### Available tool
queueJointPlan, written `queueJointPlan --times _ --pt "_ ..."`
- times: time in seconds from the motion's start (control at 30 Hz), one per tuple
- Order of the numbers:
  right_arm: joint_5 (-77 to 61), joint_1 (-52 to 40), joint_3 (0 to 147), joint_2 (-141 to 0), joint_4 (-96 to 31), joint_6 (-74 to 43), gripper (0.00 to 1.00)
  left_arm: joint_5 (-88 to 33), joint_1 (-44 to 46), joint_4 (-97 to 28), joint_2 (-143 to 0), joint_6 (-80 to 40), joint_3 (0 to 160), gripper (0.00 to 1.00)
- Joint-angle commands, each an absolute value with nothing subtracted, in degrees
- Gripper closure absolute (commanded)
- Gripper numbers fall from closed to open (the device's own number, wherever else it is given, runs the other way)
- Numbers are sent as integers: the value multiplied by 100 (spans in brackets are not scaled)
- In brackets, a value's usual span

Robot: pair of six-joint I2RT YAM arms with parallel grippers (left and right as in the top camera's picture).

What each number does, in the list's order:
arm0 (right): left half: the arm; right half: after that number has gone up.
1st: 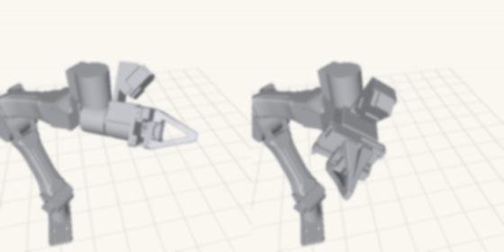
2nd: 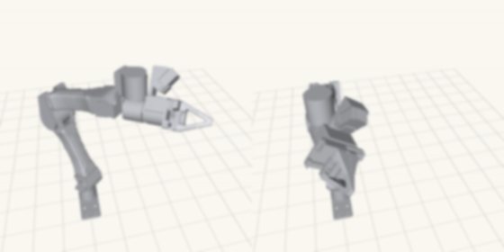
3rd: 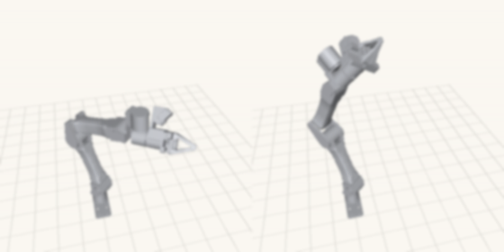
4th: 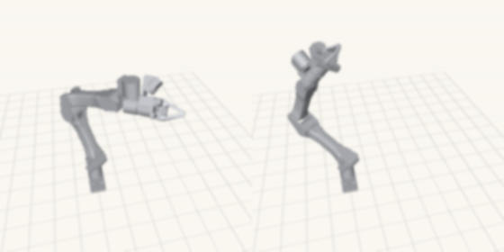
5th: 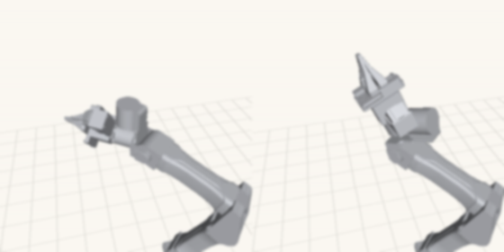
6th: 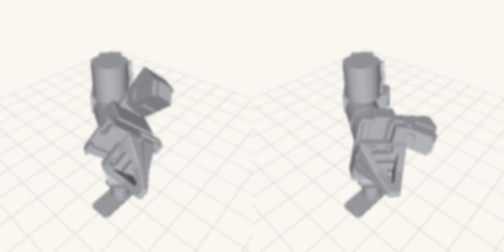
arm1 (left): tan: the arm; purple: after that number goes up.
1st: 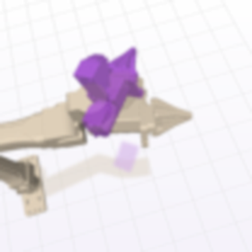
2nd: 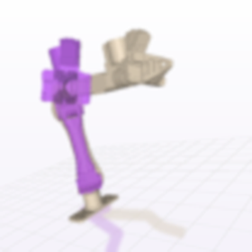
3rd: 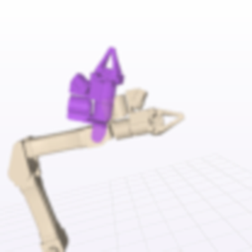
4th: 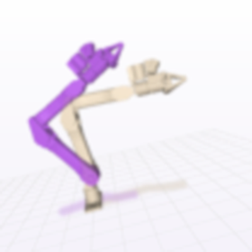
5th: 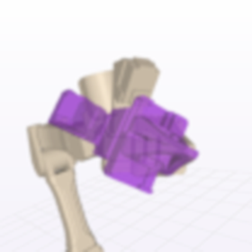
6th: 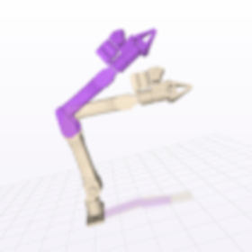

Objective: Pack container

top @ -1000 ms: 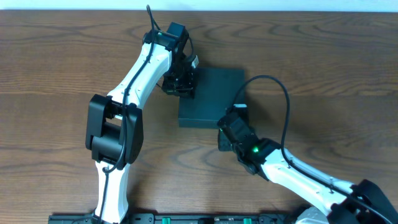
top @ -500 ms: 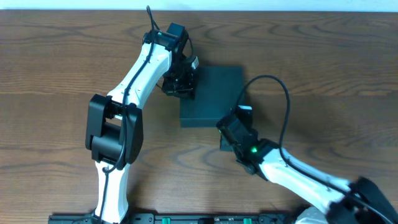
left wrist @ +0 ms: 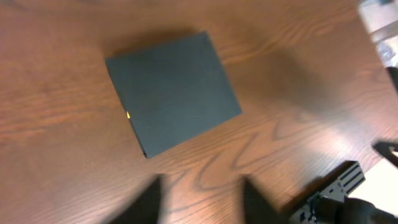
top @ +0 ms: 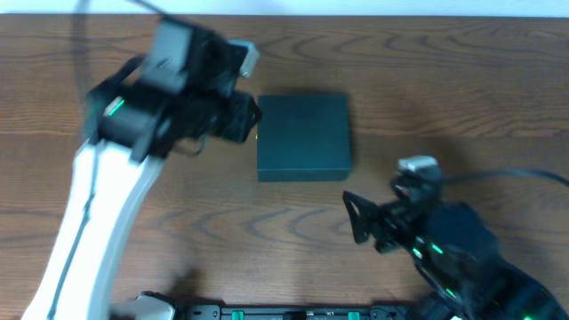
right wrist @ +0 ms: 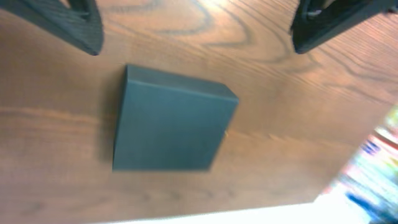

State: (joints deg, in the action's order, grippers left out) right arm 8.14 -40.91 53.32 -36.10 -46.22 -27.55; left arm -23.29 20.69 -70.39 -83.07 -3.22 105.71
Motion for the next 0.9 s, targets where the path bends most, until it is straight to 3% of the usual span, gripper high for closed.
queueJointPlan --times 0.0,0.3,0.87 --pt "790 -4123 5367 -3264 -4724 -2609 1 -2209 2067 -7225 -7902 -191 10551 5" --pt "742 -4123 5367 -3070 -5374 -2606 1 -2204 2067 -7328 -7000 -189 10551 5" --pt "742 -4123 5367 -3070 -6077 -2606 1 -2202 2034 -7349 -6720 -189 10551 5"
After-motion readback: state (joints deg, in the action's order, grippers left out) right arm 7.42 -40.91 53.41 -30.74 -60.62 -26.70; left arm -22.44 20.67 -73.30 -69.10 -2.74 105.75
